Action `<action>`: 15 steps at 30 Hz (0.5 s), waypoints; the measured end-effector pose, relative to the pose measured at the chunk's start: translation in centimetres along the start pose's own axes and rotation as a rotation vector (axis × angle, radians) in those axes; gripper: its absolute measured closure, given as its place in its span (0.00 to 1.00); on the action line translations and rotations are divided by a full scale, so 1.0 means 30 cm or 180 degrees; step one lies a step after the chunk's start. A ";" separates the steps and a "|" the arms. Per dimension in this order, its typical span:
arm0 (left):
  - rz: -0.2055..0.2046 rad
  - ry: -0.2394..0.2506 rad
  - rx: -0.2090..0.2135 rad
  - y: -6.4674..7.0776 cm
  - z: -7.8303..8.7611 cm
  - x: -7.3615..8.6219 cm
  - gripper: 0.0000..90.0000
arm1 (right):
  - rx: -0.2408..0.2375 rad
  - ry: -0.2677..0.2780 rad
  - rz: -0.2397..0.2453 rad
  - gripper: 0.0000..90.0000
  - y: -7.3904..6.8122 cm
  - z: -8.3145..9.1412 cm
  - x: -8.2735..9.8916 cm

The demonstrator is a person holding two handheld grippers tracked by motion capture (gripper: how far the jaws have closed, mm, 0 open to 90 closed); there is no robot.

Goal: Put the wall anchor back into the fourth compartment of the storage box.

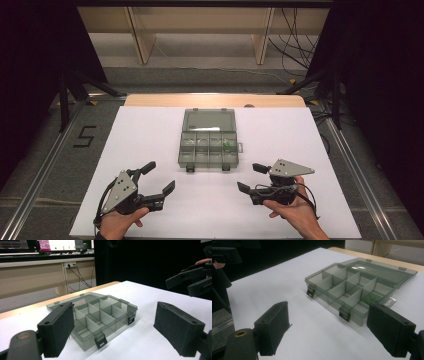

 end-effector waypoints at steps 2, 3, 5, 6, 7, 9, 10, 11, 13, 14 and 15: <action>0.0000 0.0000 -0.0001 0.000 0.000 0.000 0.18 | 0.0001 0.0001 0.0000 0.21 0.000 0.000 0.000; 0.0000 0.0000 -0.0001 0.000 0.000 0.000 0.18 | 0.0004 0.0000 0.0002 0.21 0.001 0.000 0.000; 0.0001 0.0000 -0.0001 0.000 0.000 0.000 0.18 | 0.0008 -0.0002 0.0002 0.21 0.001 0.000 0.000; -0.0001 -0.0002 -0.0002 0.000 0.000 0.000 0.18 | 0.0008 -0.0002 0.0002 0.21 0.002 0.000 0.000; 0.0000 -0.0001 -0.0001 0.000 0.000 0.000 0.18 | 0.0008 -0.0003 0.0003 0.21 0.002 -0.001 0.001; 0.0003 -0.0001 -0.0001 0.000 0.000 0.000 0.18 | -0.0007 0.0041 -0.0006 0.21 0.000 -0.004 -0.001; 0.0000 -0.0001 -0.0002 0.000 0.000 0.000 0.18 | 0.0037 0.0017 0.0003 0.21 0.003 -0.001 0.000; 0.0000 -0.0002 -0.0002 0.000 0.000 0.000 0.18 | 0.0035 0.0014 0.0005 0.21 0.003 -0.001 0.000; 0.0001 -0.0002 -0.0002 0.000 0.000 0.000 0.18 | 0.0028 0.0016 0.0006 0.21 0.002 -0.001 0.000; 0.0000 -0.0003 -0.0002 0.000 0.000 0.000 0.18 | -0.0017 0.0014 0.0004 0.21 -0.001 -0.003 0.000; 0.0000 -0.0003 -0.0002 0.000 0.000 0.000 0.18 | -0.0017 0.0014 0.0004 0.21 -0.001 -0.003 0.000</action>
Point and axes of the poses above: each handheld gripper's, and its own axes: z roughly backward along the jaws, x roughly out of its underside, y roughly to its right, the point moved 6 cm from there along -z, roughly forward along the jaws, and after that the axes turned 15 degrees about -y, right-handed, at the moved point
